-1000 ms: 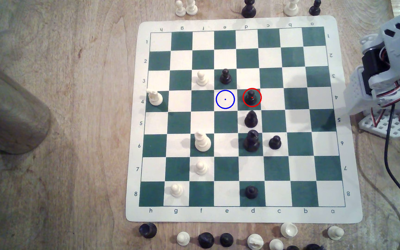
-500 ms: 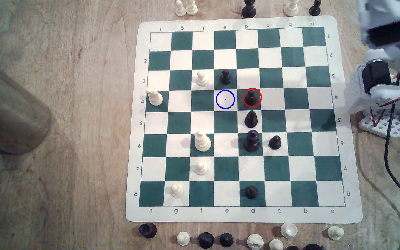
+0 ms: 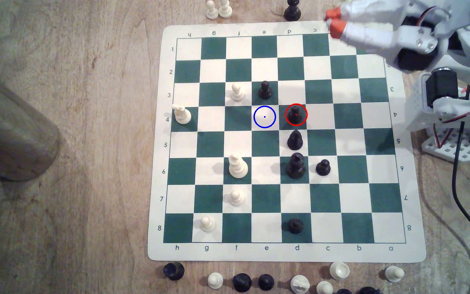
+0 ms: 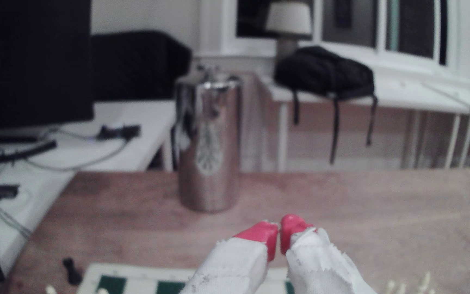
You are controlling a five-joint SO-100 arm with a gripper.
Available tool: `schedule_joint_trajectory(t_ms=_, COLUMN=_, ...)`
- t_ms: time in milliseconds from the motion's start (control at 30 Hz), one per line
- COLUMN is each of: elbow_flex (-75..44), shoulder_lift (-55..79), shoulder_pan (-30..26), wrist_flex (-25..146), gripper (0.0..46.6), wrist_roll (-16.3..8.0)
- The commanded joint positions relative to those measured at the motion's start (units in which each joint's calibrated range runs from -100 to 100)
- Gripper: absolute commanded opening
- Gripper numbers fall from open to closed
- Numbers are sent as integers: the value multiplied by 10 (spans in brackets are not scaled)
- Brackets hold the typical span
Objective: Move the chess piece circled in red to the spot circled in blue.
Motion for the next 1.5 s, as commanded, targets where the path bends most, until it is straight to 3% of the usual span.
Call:
schedule_joint_trajectory(t_ms=0, elbow_flex=-35, shoulder_lift=43, shoulder_pan=1, wrist_flex=97, gripper=23, wrist_roll=-1)
schedule_joint_trajectory(t_ms=133, elbow_flex=-39, shoulder_lift=87, shoulder_pan=-13, wrist_flex=139, gripper=38, wrist_roll=-12)
schedule_joint_trajectory(t_ms=300, elbow_flex=-96, shoulder_lift=206, shoulder_pan=-25, wrist_flex=179, gripper=124, wrist_roll=-33)
schedule_joint_trajectory(t_ms=433, elbow_flex=-165, shoulder_lift=320, shoulder_pan=-33, wrist_flex=195, gripper=136, wrist_roll=-50)
schedule_joint_trajectory(t_ms=567, elbow_flex=-190, shoulder_lift=400, shoulder_pan=-40, wrist_flex=186, gripper=189, wrist_roll=-63)
schedule_joint_trajectory(t_ms=1200, elbow_flex=-99, shoulder_lift=564, shoulder_pan=16, wrist_flex=67, gripper=164, wrist_roll=-36)
schedule_joint_trajectory(t_ms=1467, elbow_flex=-72, shoulder_lift=574, shoulder_pan=6, wrist_flex=81, gripper=156, wrist_roll=-31)
